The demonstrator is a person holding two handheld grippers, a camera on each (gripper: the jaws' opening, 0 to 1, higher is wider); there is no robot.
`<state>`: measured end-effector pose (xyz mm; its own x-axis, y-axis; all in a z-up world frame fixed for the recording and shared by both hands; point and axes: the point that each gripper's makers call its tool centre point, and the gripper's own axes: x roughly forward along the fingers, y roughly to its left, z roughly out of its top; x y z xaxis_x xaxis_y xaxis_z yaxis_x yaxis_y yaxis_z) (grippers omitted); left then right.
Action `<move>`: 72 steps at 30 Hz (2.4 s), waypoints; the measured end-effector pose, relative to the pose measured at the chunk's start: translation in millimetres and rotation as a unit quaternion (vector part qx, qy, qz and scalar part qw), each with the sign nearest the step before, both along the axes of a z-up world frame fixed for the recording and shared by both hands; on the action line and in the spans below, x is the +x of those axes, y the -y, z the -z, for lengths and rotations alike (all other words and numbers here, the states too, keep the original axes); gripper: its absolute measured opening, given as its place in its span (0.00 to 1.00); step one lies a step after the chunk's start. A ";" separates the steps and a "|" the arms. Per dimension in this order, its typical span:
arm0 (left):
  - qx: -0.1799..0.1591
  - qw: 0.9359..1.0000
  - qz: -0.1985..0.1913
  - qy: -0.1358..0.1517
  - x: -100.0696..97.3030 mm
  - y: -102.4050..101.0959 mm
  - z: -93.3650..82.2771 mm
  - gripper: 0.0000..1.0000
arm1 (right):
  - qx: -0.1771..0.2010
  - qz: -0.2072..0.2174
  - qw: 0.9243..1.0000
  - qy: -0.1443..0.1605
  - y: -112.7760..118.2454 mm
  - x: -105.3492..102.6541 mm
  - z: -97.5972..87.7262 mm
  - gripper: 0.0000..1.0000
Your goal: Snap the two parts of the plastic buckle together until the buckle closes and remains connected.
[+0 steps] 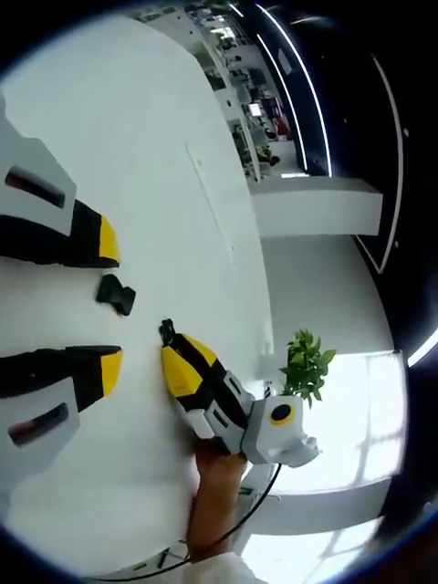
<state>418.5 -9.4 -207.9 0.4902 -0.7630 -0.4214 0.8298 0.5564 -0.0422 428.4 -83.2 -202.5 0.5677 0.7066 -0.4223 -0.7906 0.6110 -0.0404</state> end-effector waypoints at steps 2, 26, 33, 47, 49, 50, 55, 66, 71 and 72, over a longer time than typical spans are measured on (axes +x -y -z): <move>-0.001 1.000 -0.001 -0.003 -1.2 0.1 0.0 0.29 | 0.000 0.000 1.000 0.000 0.2 -0.2 -0.1 0.13; 0.003 1.000 -0.028 -0.009 0.8 -7.1 -1.1 0.16 | 0.000 0.003 1.000 0.003 -0.6 -1.6 0.1 0.14; 0.004 0.999 -0.035 -0.010 2.0 -8.4 -1.1 0.15 | 0.000 0.004 1.000 0.005 -1.7 -1.6 0.0 0.15; 0.003 0.999 -0.035 -0.009 2.2 -8.2 -1.0 0.13 | -0.002 0.002 1.000 0.009 -2.7 -2.0 -0.1 0.13; 0.003 0.999 -0.036 -0.011 1.9 -8.3 -1.0 0.13 | -0.001 0.002 1.000 0.010 -2.5 -1.9 -0.3 0.13; 0.003 0.999 -0.038 -0.012 2.1 -8.7 -0.9 0.13 | -0.001 0.002 1.000 0.010 -2.5 -1.9 -0.3 0.13; 0.002 0.999 -0.044 -0.013 5.0 -10.2 0.0 0.13 | -0.001 0.004 1.000 0.009 -2.0 -1.7 -0.2 0.13; 0.005 0.999 -0.033 -0.008 2.6 -7.0 0.6 0.13 | -0.001 0.004 1.000 0.010 -1.3 -1.7 -0.2 0.13; 0.004 0.999 -0.036 -0.010 2.4 -7.3 0.8 0.13 | -0.001 0.004 1.000 0.010 -1.4 -1.6 -0.2 0.13; 0.004 0.999 -0.036 -0.010 2.1 -7.4 0.7 0.13 | -0.001 0.004 1.000 0.010 -1.4 -1.7 -0.2 0.13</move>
